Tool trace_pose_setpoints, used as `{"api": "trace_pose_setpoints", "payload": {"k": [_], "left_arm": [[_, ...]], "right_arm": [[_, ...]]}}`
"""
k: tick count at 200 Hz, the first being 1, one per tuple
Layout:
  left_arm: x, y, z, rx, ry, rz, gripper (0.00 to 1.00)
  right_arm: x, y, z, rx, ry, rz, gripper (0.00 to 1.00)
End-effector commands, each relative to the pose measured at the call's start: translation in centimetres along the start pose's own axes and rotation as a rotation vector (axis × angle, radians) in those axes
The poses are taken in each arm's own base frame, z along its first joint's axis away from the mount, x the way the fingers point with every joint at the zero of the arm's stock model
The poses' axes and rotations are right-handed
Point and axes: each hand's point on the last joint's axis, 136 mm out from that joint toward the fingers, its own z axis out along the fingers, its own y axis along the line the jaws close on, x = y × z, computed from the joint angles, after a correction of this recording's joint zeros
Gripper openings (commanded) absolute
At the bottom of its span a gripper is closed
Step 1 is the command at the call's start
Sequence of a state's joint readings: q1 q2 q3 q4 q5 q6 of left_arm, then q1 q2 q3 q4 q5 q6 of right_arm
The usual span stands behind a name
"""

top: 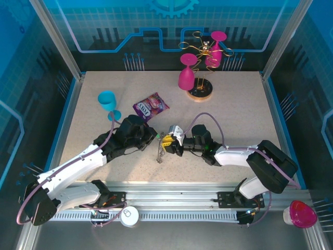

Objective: Put the keys on the keyring

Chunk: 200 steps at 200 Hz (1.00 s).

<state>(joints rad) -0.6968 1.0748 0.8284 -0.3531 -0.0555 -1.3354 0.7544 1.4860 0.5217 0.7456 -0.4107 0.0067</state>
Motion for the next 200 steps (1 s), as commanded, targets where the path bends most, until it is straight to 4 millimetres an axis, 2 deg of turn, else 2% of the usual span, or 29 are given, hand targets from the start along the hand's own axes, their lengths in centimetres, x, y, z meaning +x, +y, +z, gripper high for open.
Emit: {"api": "trace_pose_setpoints", "payload": {"k": [1,28,67,154,200], "left_arm": [[0.2,-0.8,0.0,0.036,0.007,-0.003,0.00],[0.2,-0.8,0.0,0.034,0.009,-0.002,0.00],[0.3,-0.9,0.0,0.033,0.009,-0.001,0.00],[0.3,-1.0,0.1,0.034,0.011,-0.004,0.00],[0.3,-1.0,0.1,0.034,0.011,-0.007,0.00]], "right_arm": [[-1.2,-0.4,0.2,0.037,-0.037,-0.046,0.26],[-1.0,-0.5,0.1,0.049,-0.040,-0.053,0.26],[-2.6,0.6,0.2,-0.015,-0.098,-0.066,0.25],[-2.9,1.2,1.0,-0.070,-0.121,-0.059,0.17],[-3.3,1.3,1.1,-0.085,-0.143,-0.059,0.17]]}}
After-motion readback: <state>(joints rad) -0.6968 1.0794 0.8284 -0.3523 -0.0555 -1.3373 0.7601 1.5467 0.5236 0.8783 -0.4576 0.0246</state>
